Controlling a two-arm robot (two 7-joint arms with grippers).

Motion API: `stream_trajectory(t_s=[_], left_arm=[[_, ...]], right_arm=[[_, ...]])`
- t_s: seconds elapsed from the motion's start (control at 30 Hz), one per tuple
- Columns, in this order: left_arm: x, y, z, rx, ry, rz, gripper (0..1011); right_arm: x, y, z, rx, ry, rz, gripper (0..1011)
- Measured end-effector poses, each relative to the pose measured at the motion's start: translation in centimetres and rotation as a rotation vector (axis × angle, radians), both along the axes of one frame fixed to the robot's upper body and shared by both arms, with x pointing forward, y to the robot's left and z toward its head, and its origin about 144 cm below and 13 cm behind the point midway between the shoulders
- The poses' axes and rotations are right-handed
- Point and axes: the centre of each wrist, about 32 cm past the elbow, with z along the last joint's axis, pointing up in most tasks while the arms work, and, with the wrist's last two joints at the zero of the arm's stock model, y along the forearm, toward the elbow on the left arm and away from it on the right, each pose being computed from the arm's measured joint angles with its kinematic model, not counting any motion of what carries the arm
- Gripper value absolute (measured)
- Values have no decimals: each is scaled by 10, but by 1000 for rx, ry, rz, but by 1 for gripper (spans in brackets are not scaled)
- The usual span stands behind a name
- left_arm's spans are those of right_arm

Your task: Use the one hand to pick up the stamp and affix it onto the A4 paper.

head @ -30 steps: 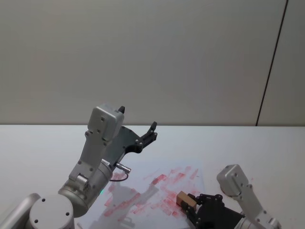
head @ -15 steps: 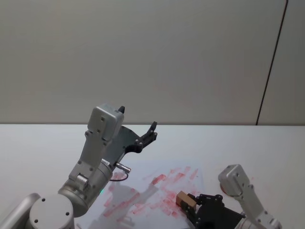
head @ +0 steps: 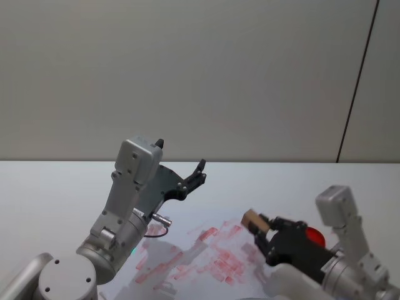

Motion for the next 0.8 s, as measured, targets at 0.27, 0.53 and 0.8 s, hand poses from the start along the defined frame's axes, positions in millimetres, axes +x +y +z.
stream_trajectory(t_s=[0.27, 0.53, 0.8], left_arm=[[0, 0, 0, 0, 0, 0, 1002], [0, 0, 0, 0, 0, 0, 1002], [0, 0, 0, 0, 0, 0, 1003]], right_arm=[[2, -16, 8, 14, -29, -64, 216], [2, -30, 7, -5, -28, -113, 217], [3, -41, 0, -36, -8, -148, 216]])
